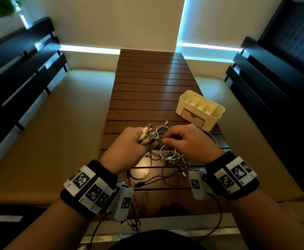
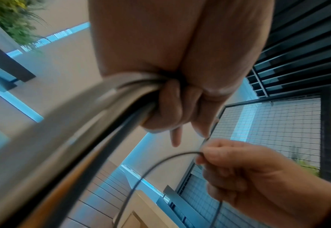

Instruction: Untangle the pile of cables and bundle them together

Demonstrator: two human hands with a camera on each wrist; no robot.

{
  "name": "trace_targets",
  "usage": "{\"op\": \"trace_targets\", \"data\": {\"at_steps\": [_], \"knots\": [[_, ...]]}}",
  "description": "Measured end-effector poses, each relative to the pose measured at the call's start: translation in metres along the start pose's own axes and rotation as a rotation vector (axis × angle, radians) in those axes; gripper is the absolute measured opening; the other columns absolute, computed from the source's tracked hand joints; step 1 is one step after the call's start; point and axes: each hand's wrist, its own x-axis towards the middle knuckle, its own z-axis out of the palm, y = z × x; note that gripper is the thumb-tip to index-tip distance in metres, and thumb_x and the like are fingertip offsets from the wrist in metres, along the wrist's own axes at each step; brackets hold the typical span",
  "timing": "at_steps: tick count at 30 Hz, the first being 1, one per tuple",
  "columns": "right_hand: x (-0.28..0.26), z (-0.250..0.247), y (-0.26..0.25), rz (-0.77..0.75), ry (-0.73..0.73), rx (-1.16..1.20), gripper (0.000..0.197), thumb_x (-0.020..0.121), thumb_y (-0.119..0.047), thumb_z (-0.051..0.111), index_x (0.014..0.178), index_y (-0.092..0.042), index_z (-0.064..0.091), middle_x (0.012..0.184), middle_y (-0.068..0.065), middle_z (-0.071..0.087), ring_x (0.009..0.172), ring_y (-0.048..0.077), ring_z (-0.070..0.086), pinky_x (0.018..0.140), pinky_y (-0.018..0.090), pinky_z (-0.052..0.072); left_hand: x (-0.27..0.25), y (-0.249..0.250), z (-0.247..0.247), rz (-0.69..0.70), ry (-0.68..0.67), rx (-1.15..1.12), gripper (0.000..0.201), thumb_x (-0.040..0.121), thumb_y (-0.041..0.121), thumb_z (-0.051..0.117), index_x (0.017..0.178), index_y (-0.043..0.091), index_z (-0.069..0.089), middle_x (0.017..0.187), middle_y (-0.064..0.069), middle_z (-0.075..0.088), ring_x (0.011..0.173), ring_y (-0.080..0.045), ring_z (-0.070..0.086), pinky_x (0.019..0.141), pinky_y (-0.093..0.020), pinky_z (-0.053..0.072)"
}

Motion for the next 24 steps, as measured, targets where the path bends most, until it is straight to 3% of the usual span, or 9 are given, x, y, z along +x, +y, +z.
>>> {"op": "trace_targets", "data": {"at_steps": [2,6,8,11,13,15,17,20,24], "knots": [[0.001,0.001,-0.005,-0.039,0.023,0.035,0.009,0.094,-0.023,0.063,0.097,-0.021,0.071,0.086,-0.006,0.069,0.077,0.008,0.065,0.071,0.023,0.055,-0.001,0.006,0.004,0.032,-0.037,-0.025,0.018,0.090,0.027,0.070,0.075,0.021,0.062,0.066,0.000,0.060,0.054,-0.007,0.047,0.052,-0.021,0.038],[-0.002,0.000,-0.004,-0.082,0.054,0.135,0.009,0.095,-0.024,0.062,0.093,-0.026,0.070,0.082,-0.005,0.069,0.072,0.008,0.063,0.065,0.017,0.051,-0.004,0.009,-0.003,0.083,0.050,-0.059,0.019,0.091,0.028,0.067,0.074,0.019,0.063,0.063,0.001,0.059,0.054,-0.013,0.050,0.053,-0.025,0.041],[-0.003,0.001,0.006,-0.029,0.094,0.156,0.010,0.096,-0.026,0.060,0.091,-0.027,0.068,0.079,-0.007,0.067,0.068,0.003,0.060,0.063,0.014,0.046,-0.004,0.004,-0.013,0.008,0.144,-0.171,0.024,0.093,0.024,0.064,0.071,0.015,0.059,0.053,0.005,0.053,0.046,-0.010,0.044,0.049,-0.025,0.039],[-0.005,-0.001,0.022,0.053,0.193,0.217,0.012,0.096,-0.025,0.061,0.088,-0.026,0.070,0.080,-0.007,0.068,0.073,0.004,0.061,0.069,0.022,0.049,-0.005,-0.007,-0.029,-0.101,0.208,-0.352,0.028,0.094,0.022,0.064,0.070,0.012,0.052,0.046,0.007,0.043,0.041,-0.009,0.037,0.047,-0.028,0.034],[-0.004,-0.003,0.026,0.057,0.238,0.219,0.012,0.095,-0.024,0.062,0.087,-0.028,0.070,0.084,-0.007,0.069,0.080,0.008,0.064,0.074,0.026,0.051,-0.005,-0.011,-0.029,-0.124,0.138,-0.198,0.026,0.093,0.022,0.065,0.072,0.010,0.056,0.047,0.008,0.046,0.041,-0.005,0.038,0.049,-0.028,0.035],[-0.002,-0.007,0.023,0.025,0.237,0.160,0.012,0.094,-0.024,0.064,0.086,-0.031,0.069,0.083,-0.009,0.068,0.080,0.005,0.063,0.072,0.018,0.050,-0.004,-0.012,-0.024,-0.122,0.049,-0.009,0.027,0.092,0.024,0.067,0.069,0.014,0.056,0.052,0.008,0.049,0.044,-0.003,0.039,0.052,-0.026,0.036],[0.002,-0.010,0.017,-0.011,0.155,0.052,0.012,0.094,-0.025,0.064,0.085,-0.032,0.067,0.080,-0.013,0.066,0.077,0.000,0.062,0.066,0.010,0.046,-0.001,-0.008,-0.018,-0.093,0.045,0.100,0.025,0.091,0.026,0.068,0.070,0.016,0.057,0.061,0.006,0.053,0.050,-0.005,0.041,0.053,-0.023,0.034],[0.006,-0.007,0.009,-0.036,0.018,-0.048,0.011,0.095,-0.026,0.063,0.087,-0.034,0.065,0.077,-0.016,0.063,0.073,-0.005,0.060,0.060,0.007,0.043,0.003,0.003,-0.009,-0.025,0.051,0.096,0.016,0.091,0.026,0.069,0.078,0.019,0.061,0.070,0.003,0.060,0.058,-0.007,0.050,0.053,-0.018,0.037],[0.009,-0.005,-0.003,-0.140,0.041,0.019,0.008,0.095,-0.021,0.062,0.095,-0.023,0.070,0.080,-0.010,0.066,0.071,0.007,0.061,0.061,0.013,0.047,0.003,0.014,0.004,0.048,-0.044,0.016,0.017,0.090,0.022,0.070,0.076,0.025,0.060,0.068,0.003,0.061,0.057,-0.008,0.051,0.053,-0.017,0.040]]}}
